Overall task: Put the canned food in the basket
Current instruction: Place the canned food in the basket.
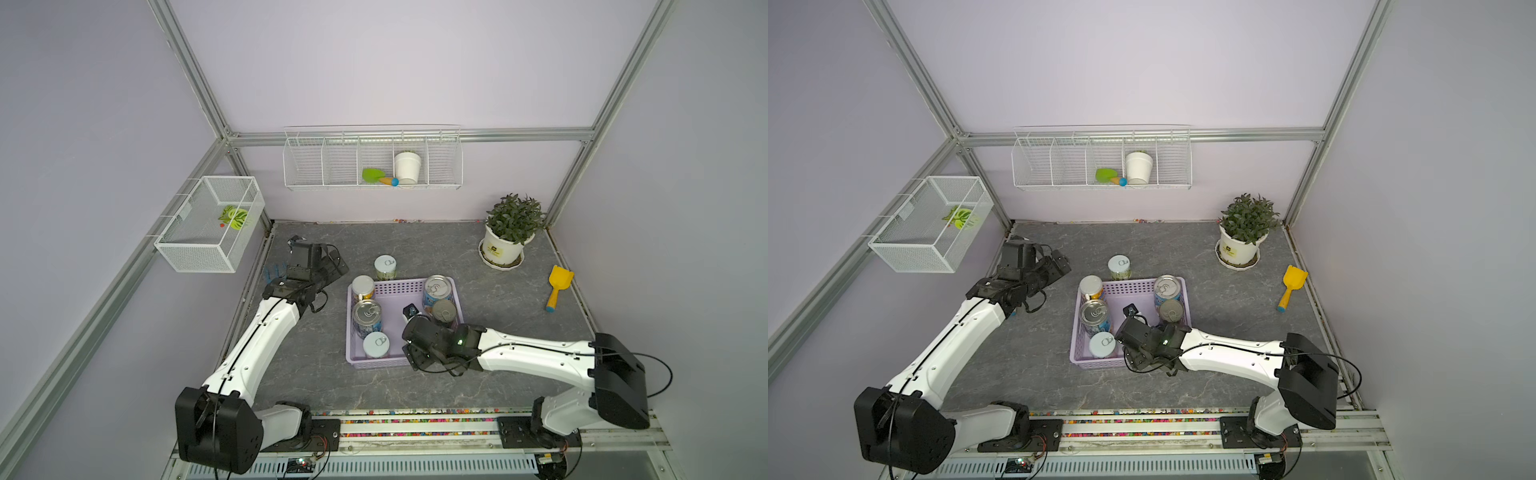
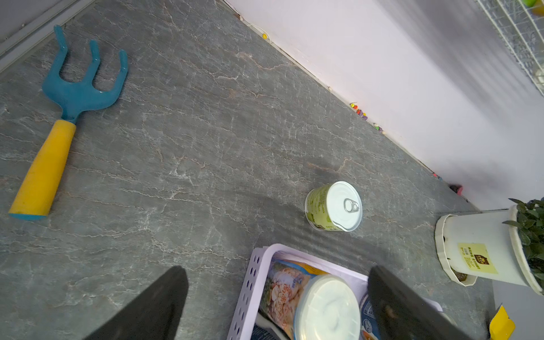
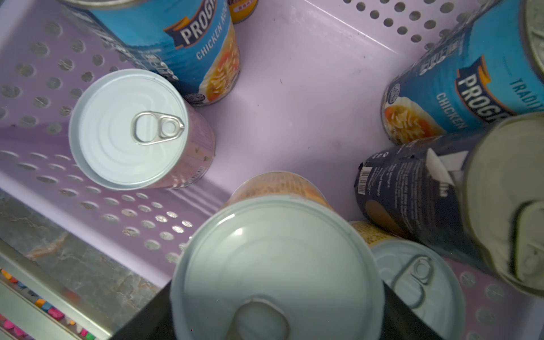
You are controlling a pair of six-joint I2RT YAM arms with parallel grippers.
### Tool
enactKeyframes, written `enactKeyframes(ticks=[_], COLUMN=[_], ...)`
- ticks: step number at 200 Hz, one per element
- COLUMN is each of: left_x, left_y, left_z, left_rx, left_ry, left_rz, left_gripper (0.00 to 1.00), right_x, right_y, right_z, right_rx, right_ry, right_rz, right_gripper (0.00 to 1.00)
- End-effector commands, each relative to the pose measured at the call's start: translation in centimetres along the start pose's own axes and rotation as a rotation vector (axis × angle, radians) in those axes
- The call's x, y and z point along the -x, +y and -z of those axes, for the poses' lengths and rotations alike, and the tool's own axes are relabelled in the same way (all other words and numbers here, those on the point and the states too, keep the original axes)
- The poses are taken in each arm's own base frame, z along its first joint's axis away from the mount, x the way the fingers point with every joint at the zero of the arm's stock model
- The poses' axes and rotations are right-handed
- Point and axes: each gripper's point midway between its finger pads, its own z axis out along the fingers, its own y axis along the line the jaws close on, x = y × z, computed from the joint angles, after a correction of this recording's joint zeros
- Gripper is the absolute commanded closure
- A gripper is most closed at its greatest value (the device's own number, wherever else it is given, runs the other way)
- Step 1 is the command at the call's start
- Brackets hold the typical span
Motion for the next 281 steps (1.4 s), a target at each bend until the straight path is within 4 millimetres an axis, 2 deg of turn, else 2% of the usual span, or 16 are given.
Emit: enactKeyframes(ticks=[1,81,121,179,203,232,281], left_x=[0.5,0.4,0.1,0.4,0.5,0.4,0.4], left_y=[0.2,0.5,0.5,0.4,0.4,0.2,-2.6], left_z=[0.8,0.3,-0.2,-0.2,-0.3,-0.7,-2.3], left_rx=[0.008,0.024,0.026,0.029,0.034,0.031,-0.059], left_ry=[-0.019,-0.016,0.001,-0.003,-0.003,0.008,0.079], left_rz=[-0.018,-0.025,-0.024,-0.024,-0.023,-0.019,-0.077], left_gripper=[0.00,0.00,0.00,0.00,0.00,0.00,0.00], right_x=[0.0,-1.7,-2.2,-3.1,-3.5,-3.6,-2.9], right_y=[-0.3,-0.2,-1.7,-2.1,-2.1,-2.3,-2.5], right_z=[0.1,-2.1,-3.0,-3.9,-4.3,-4.5,-3.9], right_rx=[-0.020,-0.054,-0.173,-0.195,-0.191,-0.184,-0.170], right_ry=[-0.017,0.050,0.093,0.152,0.171,0.174,0.138], right_rz=[-0.026,-0.017,-0.025,-0.031,-0.035,-0.043,-0.062], right_gripper=[0.57,0.56,0.53,0.38,0.23,0.14,0.04])
